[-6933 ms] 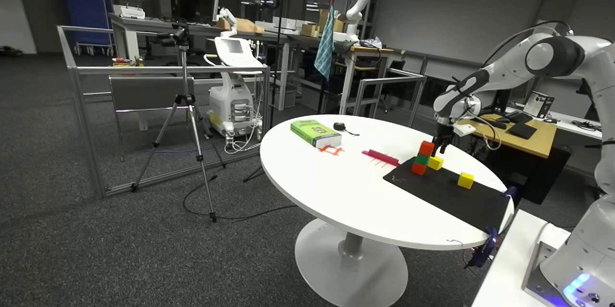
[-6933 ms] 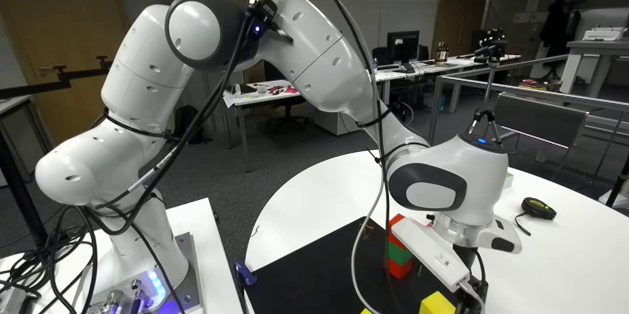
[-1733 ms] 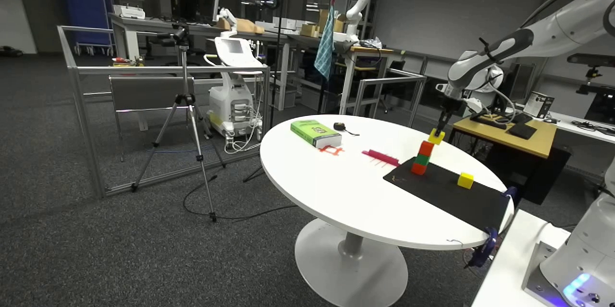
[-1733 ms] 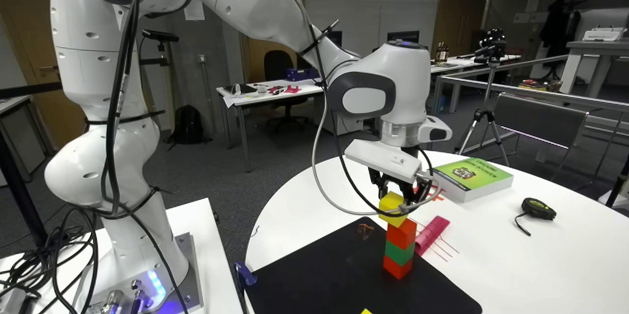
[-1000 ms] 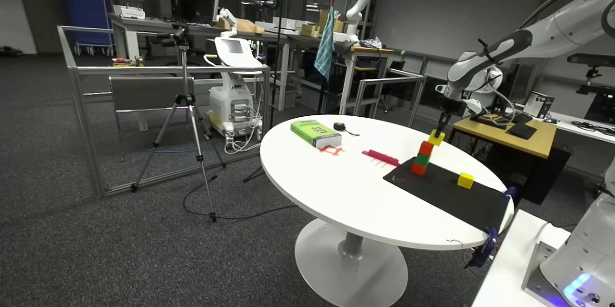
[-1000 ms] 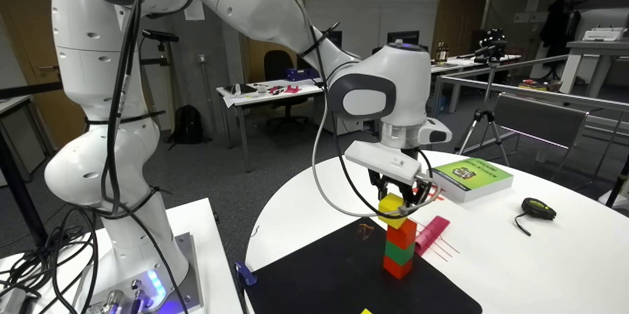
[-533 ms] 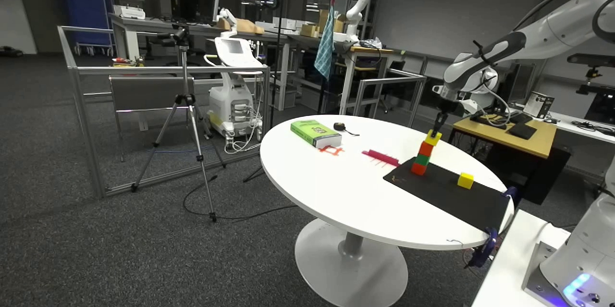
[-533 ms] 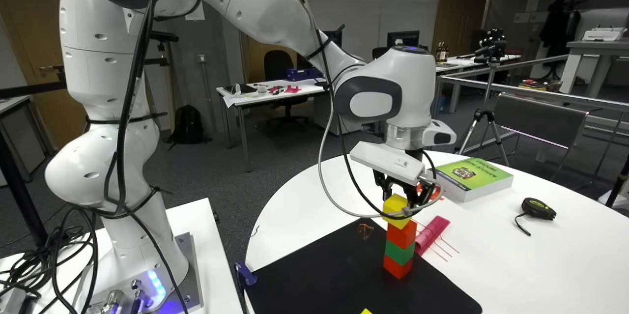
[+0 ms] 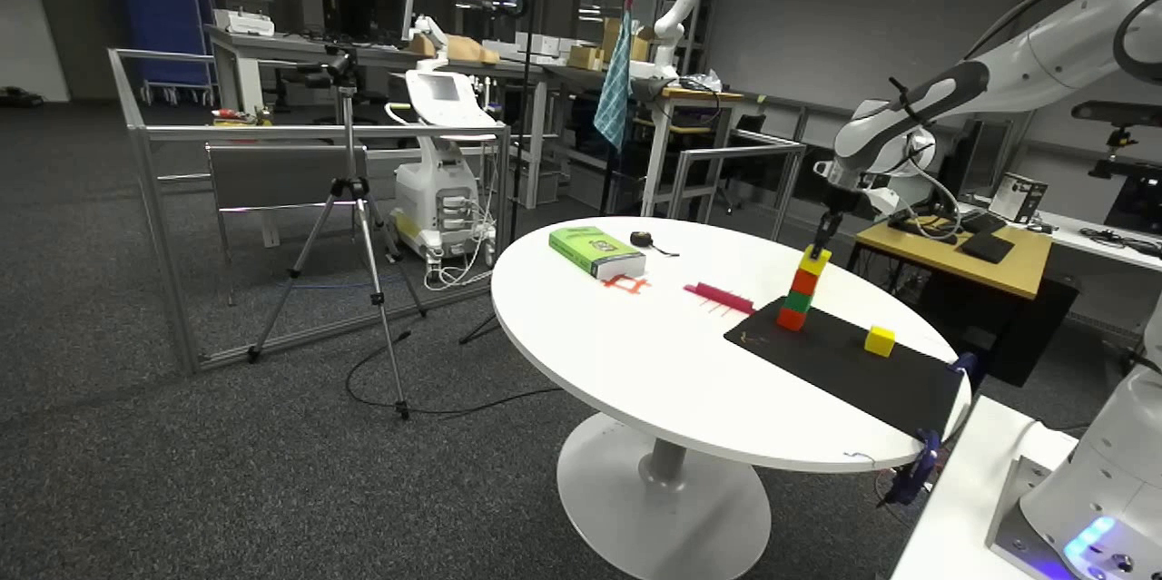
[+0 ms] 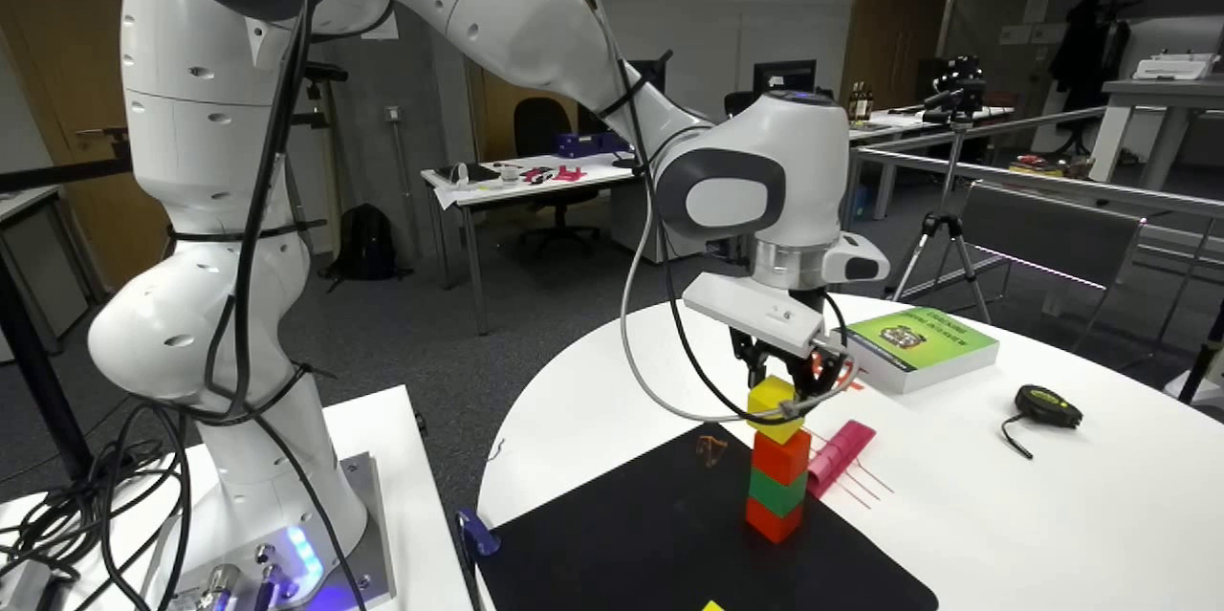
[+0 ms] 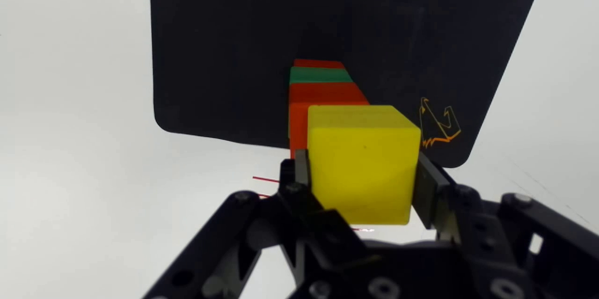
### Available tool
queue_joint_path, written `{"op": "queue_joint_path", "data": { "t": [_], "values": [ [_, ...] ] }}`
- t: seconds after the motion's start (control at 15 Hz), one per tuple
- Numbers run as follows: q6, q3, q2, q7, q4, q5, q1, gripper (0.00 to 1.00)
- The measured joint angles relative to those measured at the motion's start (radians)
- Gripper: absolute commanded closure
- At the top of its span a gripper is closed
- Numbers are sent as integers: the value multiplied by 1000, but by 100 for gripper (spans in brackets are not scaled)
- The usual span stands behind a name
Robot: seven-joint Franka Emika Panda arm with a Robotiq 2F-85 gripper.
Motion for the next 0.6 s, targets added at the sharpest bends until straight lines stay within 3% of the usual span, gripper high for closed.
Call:
{"op": "queue_joint_path", "data": {
  "t": [0.6],
  "values": [
    [0,-2,3,29,4,-44,0,70]
  ]
}}
